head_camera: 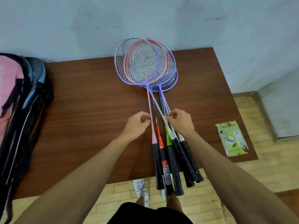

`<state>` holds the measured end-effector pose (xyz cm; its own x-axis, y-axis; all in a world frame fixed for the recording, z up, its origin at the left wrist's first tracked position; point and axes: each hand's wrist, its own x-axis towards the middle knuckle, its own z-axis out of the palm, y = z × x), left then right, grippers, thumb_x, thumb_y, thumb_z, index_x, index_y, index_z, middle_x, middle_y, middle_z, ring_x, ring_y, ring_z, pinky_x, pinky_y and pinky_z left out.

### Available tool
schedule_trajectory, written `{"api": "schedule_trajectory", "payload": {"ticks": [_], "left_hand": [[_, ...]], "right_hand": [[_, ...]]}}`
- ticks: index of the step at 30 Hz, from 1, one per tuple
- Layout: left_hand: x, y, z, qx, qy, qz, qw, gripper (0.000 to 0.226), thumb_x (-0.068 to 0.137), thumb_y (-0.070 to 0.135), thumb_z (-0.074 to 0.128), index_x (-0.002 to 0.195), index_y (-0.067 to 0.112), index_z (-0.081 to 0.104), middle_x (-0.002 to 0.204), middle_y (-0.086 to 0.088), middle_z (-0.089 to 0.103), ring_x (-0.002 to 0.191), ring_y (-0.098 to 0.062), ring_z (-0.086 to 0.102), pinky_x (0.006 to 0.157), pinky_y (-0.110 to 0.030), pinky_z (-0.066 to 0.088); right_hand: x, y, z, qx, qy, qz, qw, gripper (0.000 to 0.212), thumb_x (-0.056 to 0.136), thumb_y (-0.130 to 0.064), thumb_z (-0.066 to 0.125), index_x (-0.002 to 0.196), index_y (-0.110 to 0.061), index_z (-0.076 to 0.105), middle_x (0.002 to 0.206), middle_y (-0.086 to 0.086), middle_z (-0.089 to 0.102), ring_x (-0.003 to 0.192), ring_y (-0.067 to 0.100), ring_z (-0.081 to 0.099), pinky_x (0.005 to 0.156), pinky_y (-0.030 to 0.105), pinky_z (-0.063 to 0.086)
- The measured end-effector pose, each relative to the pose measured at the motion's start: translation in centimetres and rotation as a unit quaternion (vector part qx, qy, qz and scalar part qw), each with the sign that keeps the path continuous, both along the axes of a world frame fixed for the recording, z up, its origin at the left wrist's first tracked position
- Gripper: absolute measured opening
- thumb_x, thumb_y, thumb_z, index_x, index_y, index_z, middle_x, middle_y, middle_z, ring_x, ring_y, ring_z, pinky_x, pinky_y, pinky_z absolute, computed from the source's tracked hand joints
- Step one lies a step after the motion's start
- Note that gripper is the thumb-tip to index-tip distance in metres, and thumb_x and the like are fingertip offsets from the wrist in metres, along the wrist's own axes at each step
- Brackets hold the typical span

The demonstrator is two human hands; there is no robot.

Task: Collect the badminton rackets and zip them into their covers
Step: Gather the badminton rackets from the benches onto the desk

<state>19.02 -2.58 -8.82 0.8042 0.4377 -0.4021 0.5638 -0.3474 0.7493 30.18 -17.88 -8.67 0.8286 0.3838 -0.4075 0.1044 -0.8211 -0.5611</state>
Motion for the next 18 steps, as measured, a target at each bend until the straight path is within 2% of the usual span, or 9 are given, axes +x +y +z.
{"api": "schedule_trajectory", "payload": {"ticks": [4, 8, 11, 15, 18], "left_hand": [[1.5, -0.8, 1.8, 0.022, -0.022, -0.064, 0.997, 0.012, 0.089, 0.018, 0.059, 0.099, 0.019, 0.067, 0.095, 0.002, 0.066, 0.089, -0.011, 0.059, 0.078, -0.019, 0.04], [2.8, -3.6, 4.8, 0.047, -0.05, -0.188, 0.98, 0.011, 0.09, 0.02, 0.058, 0.097, 0.021, 0.067, 0.097, 0.003, 0.067, 0.086, -0.01, 0.06, 0.078, -0.02, 0.044], [3.1, -7.5, 8.4, 0.081, -0.108, -0.295, 0.946, 0.008, 0.089, 0.018, 0.06, 0.092, 0.023, 0.066, 0.093, 0.0, 0.065, 0.076, -0.004, 0.057, 0.07, -0.005, 0.038], [1.9, -14.3, 13.9, 0.114, -0.223, -0.389, 0.887, 0.007, 0.087, 0.018, 0.063, 0.087, 0.025, 0.063, 0.085, 0.004, 0.06, 0.077, -0.006, 0.056, 0.074, -0.018, 0.043], [-0.1, -21.4, 17.6, 0.116, -0.263, -0.462, 0.839, 0.009, 0.088, 0.021, 0.064, 0.091, 0.028, 0.061, 0.089, 0.011, 0.06, 0.084, 0.0, 0.058, 0.076, -0.01, 0.043]], "right_hand": [[-1.4, -3.1, 2.8, 0.046, -0.037, -0.006, 0.998, 0.016, 0.086, -0.023, 0.061, 0.099, -0.015, 0.067, 0.095, -0.001, 0.07, 0.088, 0.015, 0.061, 0.075, 0.022, 0.042], [-3.5, -7.4, 6.0, 0.07, -0.075, -0.01, 0.995, 0.017, 0.088, -0.026, 0.063, 0.101, -0.016, 0.066, 0.093, -0.003, 0.067, 0.086, 0.011, 0.059, 0.08, 0.025, 0.047], [-5.4, -12.1, 9.1, 0.086, -0.107, -0.024, 0.99, 0.022, 0.089, -0.03, 0.063, 0.107, -0.017, 0.064, 0.096, -0.002, 0.065, 0.086, 0.01, 0.059, 0.082, 0.029, 0.051], [-10.3, -20.6, 13.7, 0.102, -0.157, -0.093, 0.978, 0.023, 0.091, -0.034, 0.06, 0.109, -0.019, 0.062, 0.101, -0.005, 0.062, 0.09, 0.008, 0.058, 0.081, 0.025, 0.05], [-16.0, -28.6, 16.1, 0.106, -0.194, -0.152, 0.963, 0.021, 0.091, -0.037, 0.059, 0.104, -0.02, 0.062, 0.099, -0.006, 0.062, 0.09, 0.005, 0.056, 0.079, 0.021, 0.047]]}}
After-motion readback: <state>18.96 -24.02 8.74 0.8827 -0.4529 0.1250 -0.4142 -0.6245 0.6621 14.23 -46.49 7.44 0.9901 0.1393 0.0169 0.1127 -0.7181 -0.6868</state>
